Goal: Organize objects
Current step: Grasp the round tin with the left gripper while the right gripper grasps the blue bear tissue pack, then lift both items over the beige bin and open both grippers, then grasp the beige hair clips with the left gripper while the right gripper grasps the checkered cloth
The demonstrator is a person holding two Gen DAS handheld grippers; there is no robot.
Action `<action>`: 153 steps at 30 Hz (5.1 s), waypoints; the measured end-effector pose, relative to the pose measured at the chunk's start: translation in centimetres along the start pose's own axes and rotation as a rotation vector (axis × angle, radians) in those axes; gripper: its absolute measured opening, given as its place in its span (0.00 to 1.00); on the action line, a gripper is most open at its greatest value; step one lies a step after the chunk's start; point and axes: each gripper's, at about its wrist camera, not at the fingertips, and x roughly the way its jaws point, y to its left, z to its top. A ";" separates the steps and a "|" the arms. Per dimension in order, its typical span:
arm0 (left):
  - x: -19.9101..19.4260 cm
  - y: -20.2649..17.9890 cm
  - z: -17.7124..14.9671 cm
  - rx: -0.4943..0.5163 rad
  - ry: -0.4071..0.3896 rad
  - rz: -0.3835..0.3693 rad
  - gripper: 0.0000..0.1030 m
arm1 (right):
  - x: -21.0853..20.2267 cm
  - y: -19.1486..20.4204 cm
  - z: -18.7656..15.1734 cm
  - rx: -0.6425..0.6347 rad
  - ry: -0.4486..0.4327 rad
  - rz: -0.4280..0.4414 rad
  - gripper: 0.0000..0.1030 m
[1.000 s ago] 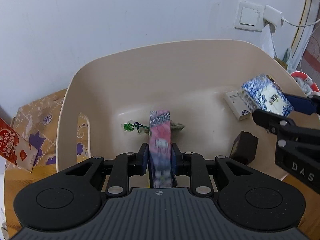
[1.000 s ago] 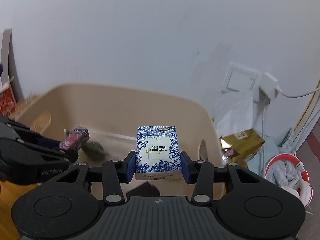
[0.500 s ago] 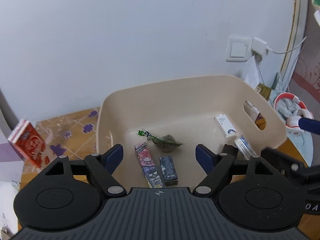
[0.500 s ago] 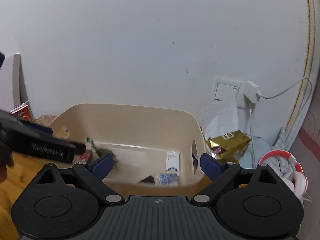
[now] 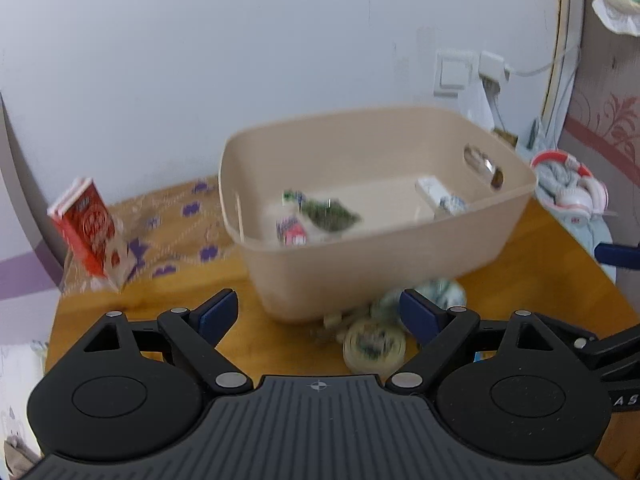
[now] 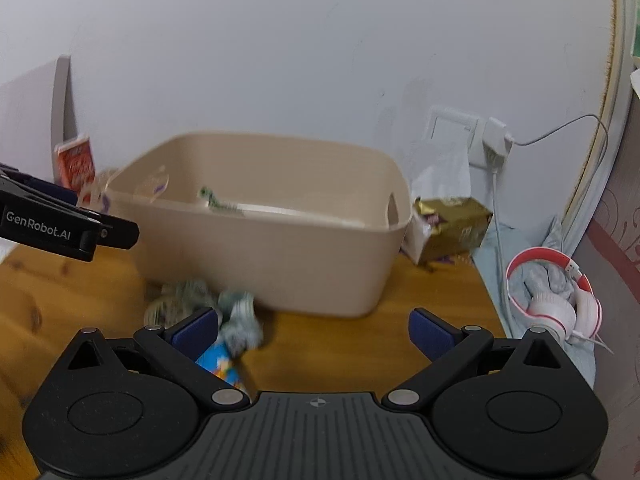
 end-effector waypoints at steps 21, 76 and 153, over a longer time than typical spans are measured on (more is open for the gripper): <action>4.6 0.0 -5.7 0.011 0.105 -0.018 0.87 | 4.1 3.4 -4.6 -0.077 0.098 0.083 1.00; 2.2 -1.7 -7.5 0.001 -0.054 -0.067 0.54 | 1.1 0.4 -4.6 0.012 0.034 0.164 0.43; -1.2 1.6 1.9 -0.017 -0.115 0.055 0.87 | 2.5 -1.3 0.4 0.026 0.054 0.061 1.00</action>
